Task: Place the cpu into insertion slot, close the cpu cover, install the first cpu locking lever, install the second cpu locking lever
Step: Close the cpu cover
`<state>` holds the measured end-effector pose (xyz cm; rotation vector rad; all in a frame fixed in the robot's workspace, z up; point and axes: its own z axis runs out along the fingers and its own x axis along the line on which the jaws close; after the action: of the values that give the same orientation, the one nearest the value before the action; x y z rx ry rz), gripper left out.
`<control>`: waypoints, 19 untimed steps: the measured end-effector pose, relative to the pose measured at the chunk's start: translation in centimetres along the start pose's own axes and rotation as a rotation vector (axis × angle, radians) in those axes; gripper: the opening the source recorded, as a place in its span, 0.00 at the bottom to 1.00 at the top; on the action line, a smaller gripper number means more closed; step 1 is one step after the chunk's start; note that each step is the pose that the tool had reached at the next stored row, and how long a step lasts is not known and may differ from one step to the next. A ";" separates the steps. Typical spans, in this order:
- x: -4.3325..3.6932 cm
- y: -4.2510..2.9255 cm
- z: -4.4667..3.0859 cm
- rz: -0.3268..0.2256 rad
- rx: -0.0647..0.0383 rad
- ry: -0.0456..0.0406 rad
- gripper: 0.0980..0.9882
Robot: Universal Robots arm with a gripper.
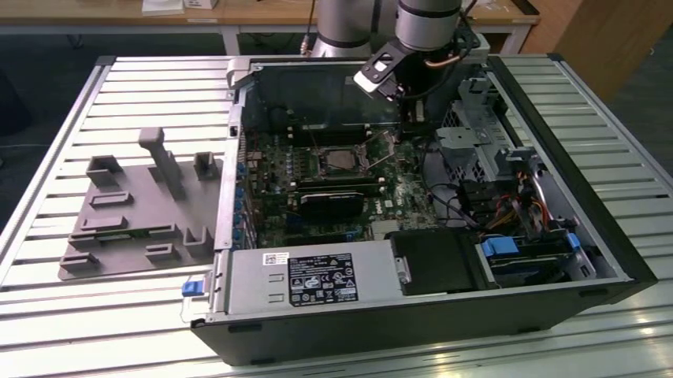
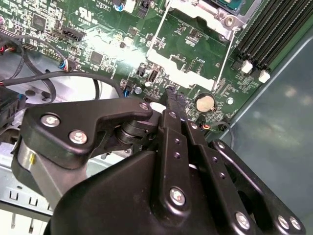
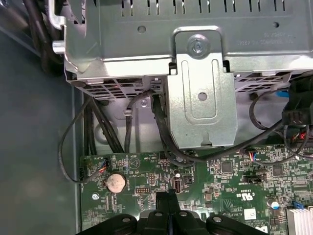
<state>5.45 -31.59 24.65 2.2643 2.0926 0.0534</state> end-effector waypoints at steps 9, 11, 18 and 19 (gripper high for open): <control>0.01 -0.02 0.81 0.002 0.000 0.0000 0.00; 0.01 -0.02 0.81 0.002 0.000 -0.0001 0.00; 0.02 0.07 0.88 0.001 0.033 -0.0026 0.00; 0.02 0.10 0.89 0.001 0.045 -0.0036 0.00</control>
<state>5.61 -31.59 23.76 2.2889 2.1121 0.0019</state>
